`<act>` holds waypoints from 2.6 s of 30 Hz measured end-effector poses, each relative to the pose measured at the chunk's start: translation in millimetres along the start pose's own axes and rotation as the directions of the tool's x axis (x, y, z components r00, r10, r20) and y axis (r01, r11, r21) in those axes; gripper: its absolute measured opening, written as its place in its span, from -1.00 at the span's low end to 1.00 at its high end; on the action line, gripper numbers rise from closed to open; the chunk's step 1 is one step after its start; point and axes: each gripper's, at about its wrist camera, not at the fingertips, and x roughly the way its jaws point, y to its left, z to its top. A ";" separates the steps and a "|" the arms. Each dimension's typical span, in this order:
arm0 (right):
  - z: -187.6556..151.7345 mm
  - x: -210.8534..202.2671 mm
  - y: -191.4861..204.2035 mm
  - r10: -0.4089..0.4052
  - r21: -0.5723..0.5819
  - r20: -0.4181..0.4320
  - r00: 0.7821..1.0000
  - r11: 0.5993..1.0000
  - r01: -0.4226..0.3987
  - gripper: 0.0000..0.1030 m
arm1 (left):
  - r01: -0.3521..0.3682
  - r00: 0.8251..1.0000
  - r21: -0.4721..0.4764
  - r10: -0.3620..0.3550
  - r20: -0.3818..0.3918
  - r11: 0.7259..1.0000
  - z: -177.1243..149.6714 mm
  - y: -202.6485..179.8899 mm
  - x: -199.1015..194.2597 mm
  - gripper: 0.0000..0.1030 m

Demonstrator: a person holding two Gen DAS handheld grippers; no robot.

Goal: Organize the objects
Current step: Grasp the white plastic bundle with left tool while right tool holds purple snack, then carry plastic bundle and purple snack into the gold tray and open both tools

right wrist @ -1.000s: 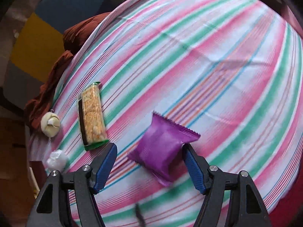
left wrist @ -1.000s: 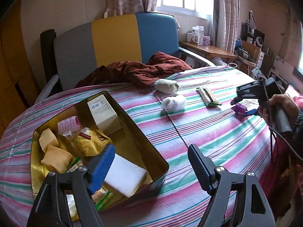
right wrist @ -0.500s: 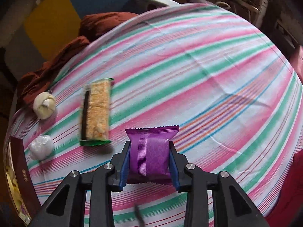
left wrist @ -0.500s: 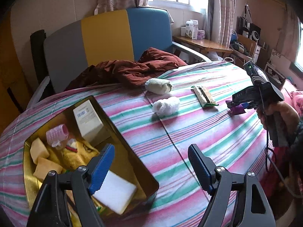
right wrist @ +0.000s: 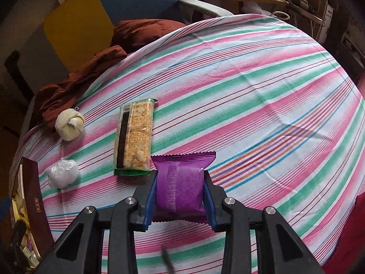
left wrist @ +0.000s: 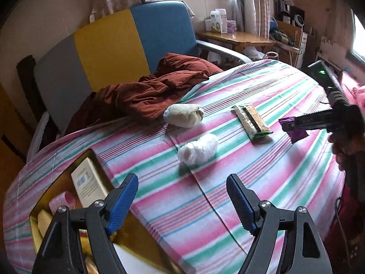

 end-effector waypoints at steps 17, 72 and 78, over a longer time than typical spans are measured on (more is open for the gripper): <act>2.8 -0.7 -0.2 0.038 -0.001 -0.001 0.999 0.999 -0.038 -0.31 | 0.034 0.986 0.111 -0.015 -0.168 0.993 41.0 -17.4 96.7 0.55; -3.1 -10.6 29.2 0.005 -0.162 0.095 0.995 0.987 0.010 -0.31 | 0.004 0.997 -0.170 0.009 0.077 0.985 -42.9 -12.7 -42.7 -0.28; -4.8 -11.8 31.3 -0.006 -0.164 0.105 0.994 0.986 0.023 -0.31 | -0.008 0.996 -0.196 0.025 0.086 0.981 -53.7 -3.1 -52.6 -0.28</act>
